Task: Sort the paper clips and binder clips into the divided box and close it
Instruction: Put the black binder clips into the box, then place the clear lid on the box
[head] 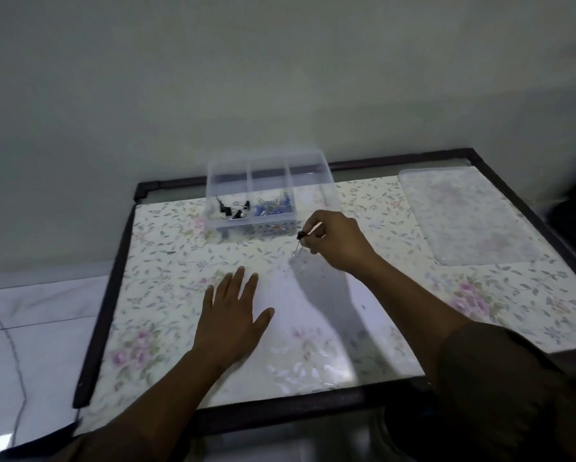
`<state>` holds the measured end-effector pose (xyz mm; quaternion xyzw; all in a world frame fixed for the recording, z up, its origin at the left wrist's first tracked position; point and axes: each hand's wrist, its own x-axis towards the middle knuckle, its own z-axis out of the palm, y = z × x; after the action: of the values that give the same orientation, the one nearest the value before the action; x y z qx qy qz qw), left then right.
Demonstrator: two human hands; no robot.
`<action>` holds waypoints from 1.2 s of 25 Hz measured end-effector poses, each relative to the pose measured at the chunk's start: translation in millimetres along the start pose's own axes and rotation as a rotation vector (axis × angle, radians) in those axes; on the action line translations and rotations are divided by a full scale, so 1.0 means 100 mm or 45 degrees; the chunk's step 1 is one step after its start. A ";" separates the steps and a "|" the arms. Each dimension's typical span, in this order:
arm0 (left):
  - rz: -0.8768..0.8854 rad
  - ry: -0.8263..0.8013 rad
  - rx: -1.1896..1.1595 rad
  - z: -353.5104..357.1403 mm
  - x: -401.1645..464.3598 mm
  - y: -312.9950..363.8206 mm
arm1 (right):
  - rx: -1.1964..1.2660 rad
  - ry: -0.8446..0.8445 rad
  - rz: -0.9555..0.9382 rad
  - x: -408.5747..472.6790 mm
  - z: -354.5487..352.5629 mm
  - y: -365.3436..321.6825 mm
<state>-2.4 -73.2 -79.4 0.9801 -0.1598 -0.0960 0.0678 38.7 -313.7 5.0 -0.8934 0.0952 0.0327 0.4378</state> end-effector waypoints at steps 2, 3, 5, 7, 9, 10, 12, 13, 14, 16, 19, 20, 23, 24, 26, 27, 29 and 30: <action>-0.083 0.009 -0.021 -0.02 -0.12 -0.31 | 0.076 0.031 -0.038 0.20 0.22 -0.33; -0.097 0.014 -0.044 -0.02 -0.18 -0.39 | 0.103 0.049 -0.051 0.32 0.33 -0.46; -0.093 0.022 -0.080 -0.01 -0.26 -0.44 | 0.118 0.089 -0.055 0.57 0.49 -0.68; -0.091 0.036 -0.062 0.01 -0.30 -0.49 | 0.055 0.115 -0.068 0.81 0.72 -0.87; -0.095 0.047 -0.049 0.01 -0.27 -0.50 | -0.054 0.135 -0.061 0.94 0.90 -0.93; -0.093 0.042 -0.058 0.02 -0.27 -0.51 | -0.114 0.139 -0.064 0.99 0.97 -0.93; -0.092 0.025 -0.072 0.04 -0.27 -0.53 | -0.183 0.129 -0.099 0.99 1.03 -0.89; -0.095 0.022 -0.073 0.05 -0.27 -0.54 | -0.196 0.125 -0.123 0.96 1.02 -0.87; -0.100 0.013 -0.073 0.05 -0.27 -0.56 | -0.206 0.122 -0.152 0.91 1.00 -0.85; -0.103 -0.011 -0.076 0.04 -0.27 -0.56 | -0.235 0.117 -0.210 0.78 0.88 -0.80; -0.120 -0.055 -0.081 -0.01 -0.25 -0.52 | -0.361 0.103 -0.275 0.54 0.56 -0.58; -0.133 -0.064 -0.083 -0.03 -0.24 -0.50 | -0.401 0.104 -0.274 0.48 0.43 -0.46; -0.134 -0.076 -0.091 -0.12 -0.18 -0.28 | -0.417 0.187 -0.158 0.27 -0.08 0.02; -0.103 -0.082 -0.098 -0.13 -0.15 -0.15 | -0.399 0.224 -0.097 0.21 -0.25 0.21; 0.014 -0.096 -0.103 -0.16 -0.05 0.19 | -0.360 0.324 0.026 0.08 -0.59 0.59; 0.088 -0.102 -0.101 -0.16 0.02 0.43 | -0.336 0.389 0.086 0.00 -0.77 0.78; 0.243 -0.124 -0.096 -0.16 0.19 0.89 | -0.310 0.527 0.189 -0.15 -1.09 1.14; 0.323 -0.142 -0.092 -0.17 0.30 1.15 | -0.313 0.585 0.243 -0.22 -1.24 1.31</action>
<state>-5.7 -189.3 -49.0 0.9421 -0.2824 -0.1465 0.1058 -11.9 -486.8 -17.1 -0.9108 0.2711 -0.1183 0.2881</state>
